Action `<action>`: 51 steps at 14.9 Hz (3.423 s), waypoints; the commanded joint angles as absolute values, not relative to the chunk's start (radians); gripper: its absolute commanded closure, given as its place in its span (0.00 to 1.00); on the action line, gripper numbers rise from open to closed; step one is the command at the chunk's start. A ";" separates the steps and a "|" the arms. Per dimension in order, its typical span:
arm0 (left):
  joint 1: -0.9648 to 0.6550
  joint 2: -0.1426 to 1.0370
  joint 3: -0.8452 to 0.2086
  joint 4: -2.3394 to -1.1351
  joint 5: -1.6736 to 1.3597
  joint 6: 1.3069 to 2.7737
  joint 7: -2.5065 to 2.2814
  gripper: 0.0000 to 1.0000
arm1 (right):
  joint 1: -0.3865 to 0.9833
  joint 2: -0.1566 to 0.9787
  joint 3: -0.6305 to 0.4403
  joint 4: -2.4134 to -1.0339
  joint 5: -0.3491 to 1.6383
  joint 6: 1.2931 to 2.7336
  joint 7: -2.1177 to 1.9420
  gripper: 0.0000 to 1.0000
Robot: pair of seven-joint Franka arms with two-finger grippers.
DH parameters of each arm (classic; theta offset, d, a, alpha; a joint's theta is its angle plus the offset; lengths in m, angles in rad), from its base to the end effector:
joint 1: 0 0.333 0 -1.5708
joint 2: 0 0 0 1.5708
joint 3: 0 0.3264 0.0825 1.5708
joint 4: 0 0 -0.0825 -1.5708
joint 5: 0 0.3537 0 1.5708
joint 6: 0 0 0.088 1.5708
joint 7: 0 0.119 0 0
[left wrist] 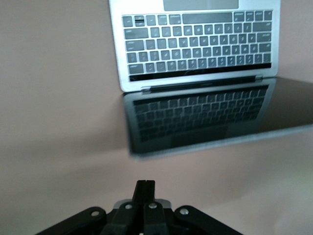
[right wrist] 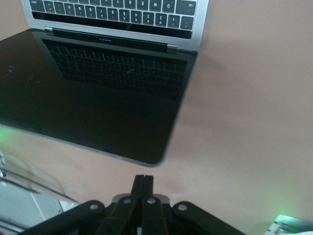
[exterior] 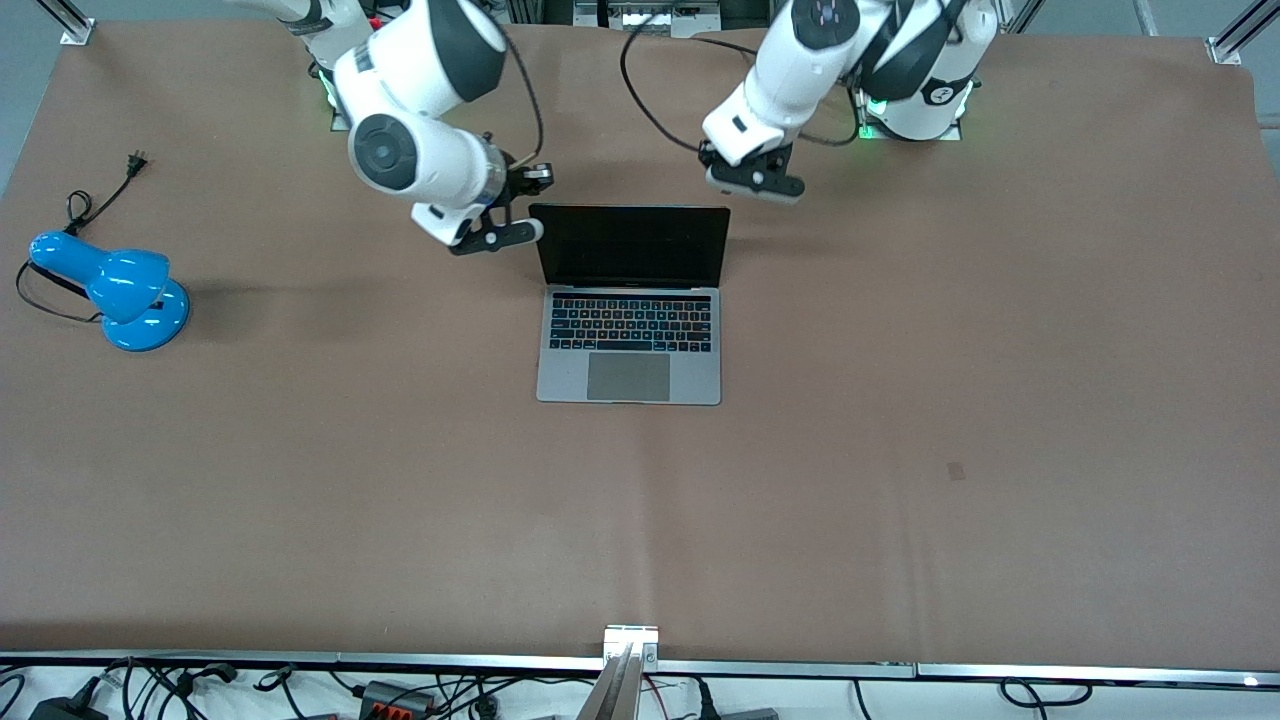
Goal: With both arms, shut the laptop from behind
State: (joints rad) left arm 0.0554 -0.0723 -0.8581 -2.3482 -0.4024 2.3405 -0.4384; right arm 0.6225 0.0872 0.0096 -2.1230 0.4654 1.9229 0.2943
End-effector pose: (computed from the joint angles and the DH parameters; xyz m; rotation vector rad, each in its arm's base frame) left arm 0.3251 -0.3526 0.3740 2.9132 -0.1295 -0.1485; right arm 0.3815 0.3245 0.3740 -2.8283 -0.1572 0.6298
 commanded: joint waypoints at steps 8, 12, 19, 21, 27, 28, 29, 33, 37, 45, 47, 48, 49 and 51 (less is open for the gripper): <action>0.072 0.181 -0.833 -2.205 -0.402 2.419 -0.321 1.00 | 0.632 0.170 -0.005 -2.073 0.482 2.057 0.351 1.00; 0.072 0.268 -0.764 -2.126 -0.263 2.419 -0.328 1.00 | 0.618 0.224 -0.011 -2.007 0.482 2.065 0.351 1.00; 0.060 0.452 -0.703 -1.982 -0.173 2.421 -0.333 1.00 | 0.581 0.330 -0.017 -1.887 0.480 2.074 0.350 1.00; 0.057 0.500 -0.690 -1.956 -0.149 2.436 -0.333 1.00 | 0.569 0.374 -0.017 -1.856 0.480 2.097 0.350 1.00; 0.032 0.641 -0.661 -1.895 -0.072 2.522 -0.336 1.00 | 0.571 0.554 -0.015 -1.755 0.476 2.210 0.348 1.00; 0.006 0.656 -0.632 -1.881 -0.072 2.523 -0.340 1.00 | 0.571 0.575 -0.017 -1.740 0.474 2.221 0.348 1.00; -0.044 0.664 -0.586 -1.862 -0.072 2.523 -0.347 1.00 | 0.571 0.597 -0.017 -1.723 0.472 2.236 0.348 1.00; -0.221 0.707 -0.413 -1.786 -0.072 2.523 -0.364 1.00 | 0.571 0.664 -0.017 -1.694 0.472 2.302 0.347 1.00; -0.227 0.750 -0.402 -1.763 -0.068 2.571 -0.364 1.00 | 0.578 0.702 -0.017 -1.694 0.471 2.347 0.347 1.00; -0.210 0.591 -0.402 -1.763 -0.063 2.378 -0.374 1.00 | 0.578 0.704 -0.017 -1.694 0.471 2.345 0.347 1.00; -0.187 0.505 -0.402 -1.761 -0.063 2.272 -0.373 1.00 | 0.577 0.692 -0.029 -1.687 0.471 2.338 0.344 1.00; -0.169 0.467 -0.402 -1.761 -0.063 2.228 -0.370 1.00 | 0.584 0.677 -0.050 -1.687 0.469 2.335 0.342 1.00; -0.143 0.421 -0.405 -1.764 -0.063 2.162 -0.365 1.00 | 0.587 0.648 -0.069 -1.687 0.468 2.324 0.342 1.00; -0.098 0.330 -0.405 -1.761 -0.063 2.010 -0.332 1.00 | 0.586 0.591 -0.106 -1.683 0.457 2.271 0.341 1.00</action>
State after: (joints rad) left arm -0.1438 0.4394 -0.4052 -1.7275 -0.0900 2.1248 -0.3482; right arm 0.5795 0.6664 -0.0640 -1.6789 0.4644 2.3286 0.3429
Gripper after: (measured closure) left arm 0.991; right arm 0.991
